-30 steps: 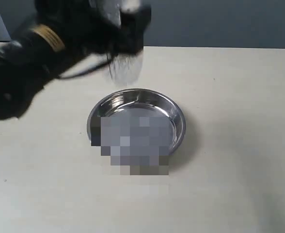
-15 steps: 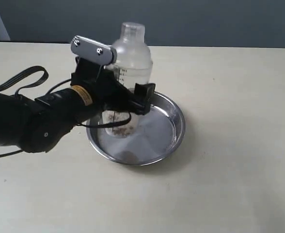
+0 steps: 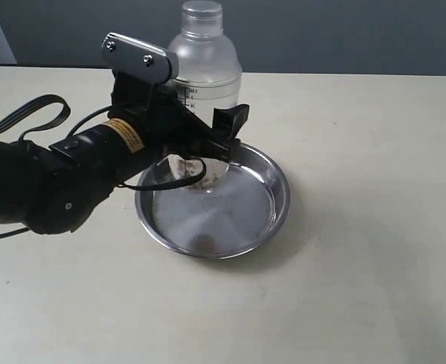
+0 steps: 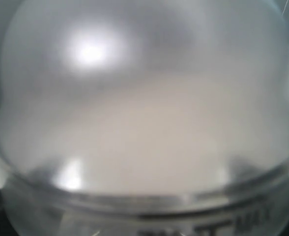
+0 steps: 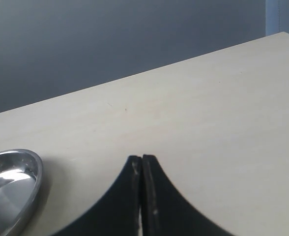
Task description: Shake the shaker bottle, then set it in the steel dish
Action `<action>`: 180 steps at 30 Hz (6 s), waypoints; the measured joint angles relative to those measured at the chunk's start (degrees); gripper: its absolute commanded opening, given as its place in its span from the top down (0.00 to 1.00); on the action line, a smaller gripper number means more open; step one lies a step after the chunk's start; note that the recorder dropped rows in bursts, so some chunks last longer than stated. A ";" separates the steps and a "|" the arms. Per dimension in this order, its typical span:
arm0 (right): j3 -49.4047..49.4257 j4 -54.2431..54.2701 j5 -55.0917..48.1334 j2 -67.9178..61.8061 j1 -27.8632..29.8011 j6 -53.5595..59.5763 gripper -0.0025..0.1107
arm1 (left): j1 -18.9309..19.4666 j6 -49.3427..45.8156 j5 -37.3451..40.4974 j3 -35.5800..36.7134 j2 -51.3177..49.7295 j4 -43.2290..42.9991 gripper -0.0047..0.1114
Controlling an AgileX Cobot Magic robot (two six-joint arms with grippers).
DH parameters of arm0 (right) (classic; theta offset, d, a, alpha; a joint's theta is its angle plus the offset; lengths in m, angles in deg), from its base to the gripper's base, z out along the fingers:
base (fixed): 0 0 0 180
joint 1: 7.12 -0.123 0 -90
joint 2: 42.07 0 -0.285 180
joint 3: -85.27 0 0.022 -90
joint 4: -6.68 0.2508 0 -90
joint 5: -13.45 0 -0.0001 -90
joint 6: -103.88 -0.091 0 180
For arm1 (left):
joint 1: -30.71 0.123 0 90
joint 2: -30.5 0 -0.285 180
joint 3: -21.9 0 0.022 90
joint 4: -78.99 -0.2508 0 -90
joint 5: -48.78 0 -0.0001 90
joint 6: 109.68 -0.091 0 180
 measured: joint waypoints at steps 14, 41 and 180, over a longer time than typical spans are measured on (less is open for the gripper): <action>0.00 0.00 0.00 0.00 0.00 0.00 0.98 | 0.00 3.53 -12.91 0.00 -12.20 2.00 0.96; 0.00 0.00 0.00 0.00 0.00 0.00 0.98 | 0.00 6.42 -28.53 -0.13 -24.38 -6.89 0.50; 0.00 0.12 0.00 0.00 0.00 0.00 0.98 | 39.25 -2.00 52.26 40.63 94.31 2.09 0.96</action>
